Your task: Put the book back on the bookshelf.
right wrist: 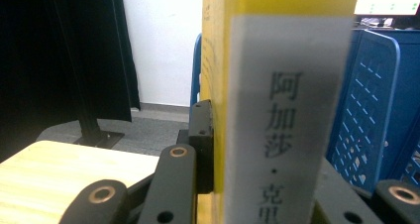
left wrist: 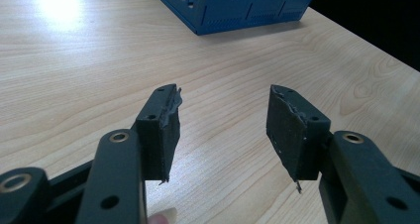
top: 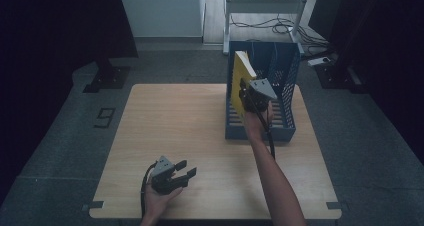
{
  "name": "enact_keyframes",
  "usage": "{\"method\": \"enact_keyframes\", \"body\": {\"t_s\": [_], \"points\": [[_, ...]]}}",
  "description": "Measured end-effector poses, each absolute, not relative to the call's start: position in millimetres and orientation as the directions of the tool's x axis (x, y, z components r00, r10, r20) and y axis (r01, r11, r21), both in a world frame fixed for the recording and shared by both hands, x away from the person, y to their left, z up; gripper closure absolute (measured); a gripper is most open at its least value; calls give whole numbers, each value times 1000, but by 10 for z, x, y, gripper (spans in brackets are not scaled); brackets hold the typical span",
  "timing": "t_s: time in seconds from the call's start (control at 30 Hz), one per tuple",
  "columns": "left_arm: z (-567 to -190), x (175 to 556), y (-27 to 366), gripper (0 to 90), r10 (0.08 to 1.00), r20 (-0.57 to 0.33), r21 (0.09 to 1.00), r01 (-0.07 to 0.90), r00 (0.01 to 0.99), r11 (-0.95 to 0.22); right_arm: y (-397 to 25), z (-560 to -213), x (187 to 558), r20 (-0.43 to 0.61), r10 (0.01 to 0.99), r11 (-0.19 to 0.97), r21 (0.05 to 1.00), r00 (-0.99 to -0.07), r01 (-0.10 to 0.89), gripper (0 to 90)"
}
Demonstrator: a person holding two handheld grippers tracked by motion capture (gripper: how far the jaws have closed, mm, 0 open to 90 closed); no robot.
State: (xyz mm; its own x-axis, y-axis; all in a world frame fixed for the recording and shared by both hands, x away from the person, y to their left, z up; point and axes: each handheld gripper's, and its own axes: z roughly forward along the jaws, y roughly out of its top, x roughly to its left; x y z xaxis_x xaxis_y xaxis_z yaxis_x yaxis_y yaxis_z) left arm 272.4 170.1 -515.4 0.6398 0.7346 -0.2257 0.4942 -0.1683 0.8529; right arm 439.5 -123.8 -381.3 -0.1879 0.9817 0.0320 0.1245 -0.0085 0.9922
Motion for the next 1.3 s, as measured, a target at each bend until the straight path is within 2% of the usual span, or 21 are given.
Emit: {"method": "enact_keyframes", "body": {"t_s": [1.3], "points": [[-5166, 2733, 1734, 467, 736, -235, 852, 499, 635, -158, -1170, -3939, 4708, 47, 989, -25, 988, -143, 155, 747]]}}
